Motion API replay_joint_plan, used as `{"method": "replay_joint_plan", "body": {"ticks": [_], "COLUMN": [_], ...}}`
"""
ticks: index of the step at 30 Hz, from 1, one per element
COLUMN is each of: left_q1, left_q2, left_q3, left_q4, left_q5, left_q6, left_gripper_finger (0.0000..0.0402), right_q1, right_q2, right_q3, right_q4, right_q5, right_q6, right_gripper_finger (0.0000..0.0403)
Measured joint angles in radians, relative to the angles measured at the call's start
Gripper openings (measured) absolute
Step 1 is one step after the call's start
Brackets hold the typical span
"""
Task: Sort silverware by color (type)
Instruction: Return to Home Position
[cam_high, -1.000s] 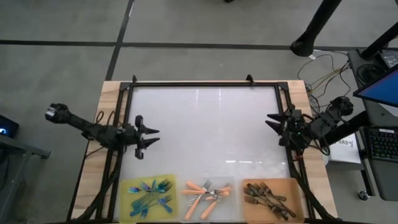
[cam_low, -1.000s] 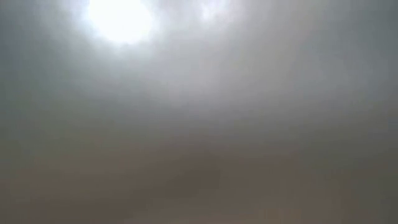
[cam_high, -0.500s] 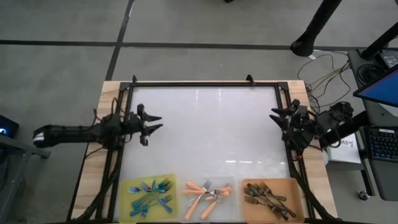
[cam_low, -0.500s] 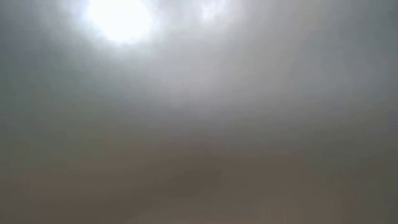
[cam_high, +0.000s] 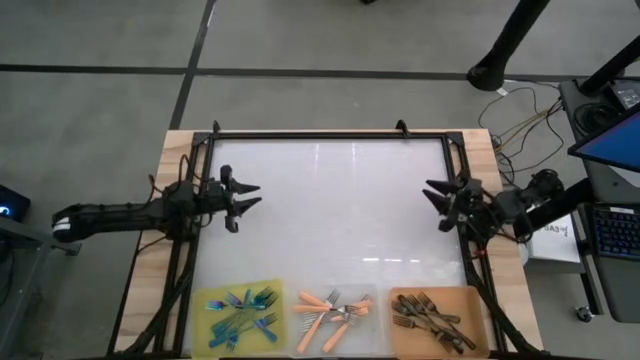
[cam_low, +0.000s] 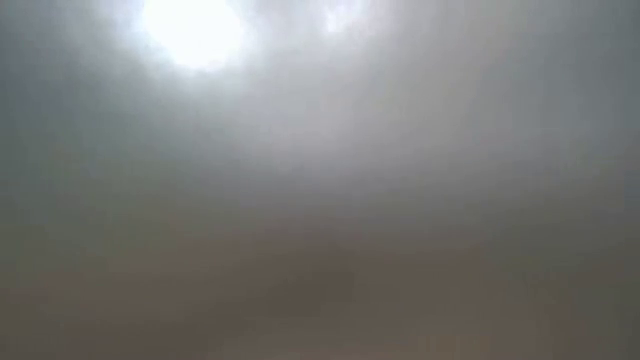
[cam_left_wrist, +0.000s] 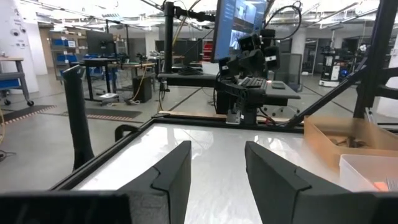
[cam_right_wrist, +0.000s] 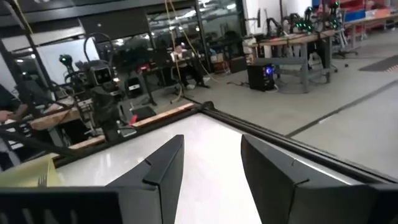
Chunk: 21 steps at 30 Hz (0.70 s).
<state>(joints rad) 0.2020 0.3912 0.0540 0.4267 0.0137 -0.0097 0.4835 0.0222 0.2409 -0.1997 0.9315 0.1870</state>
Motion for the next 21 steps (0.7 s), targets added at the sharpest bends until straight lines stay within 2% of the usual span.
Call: {"method": "replay_joint_plan", "body": {"ticks": [5, 12, 21], "left_q1": [0.0, 0.0, 0.0], "left_q2": [0.0, 0.01, 0.057], "left_q3": [0.0, 0.0, -0.043], "left_q4": [0.0, 0.0, 0.044], "left_q5": [0.0, -0.002, -0.004], "left_q6": [0.0, 0.018, -0.013], "left_gripper_finger": [0.0132, 0.0132, 0.0132], "right_q1": [0.0, 0.0, 0.0], "right_q2": [-0.003, -0.001, 0.004], "right_q3": [-0.101, -0.22, -0.229], "right_q4": [0.175, 0.368, 0.341], "right_q5": [-0.031, -0.076, -0.11], "right_q6": [-0.069, -0.083, -0.03], "right_gripper_finger": [0.015, 0.015, 0.015]}}
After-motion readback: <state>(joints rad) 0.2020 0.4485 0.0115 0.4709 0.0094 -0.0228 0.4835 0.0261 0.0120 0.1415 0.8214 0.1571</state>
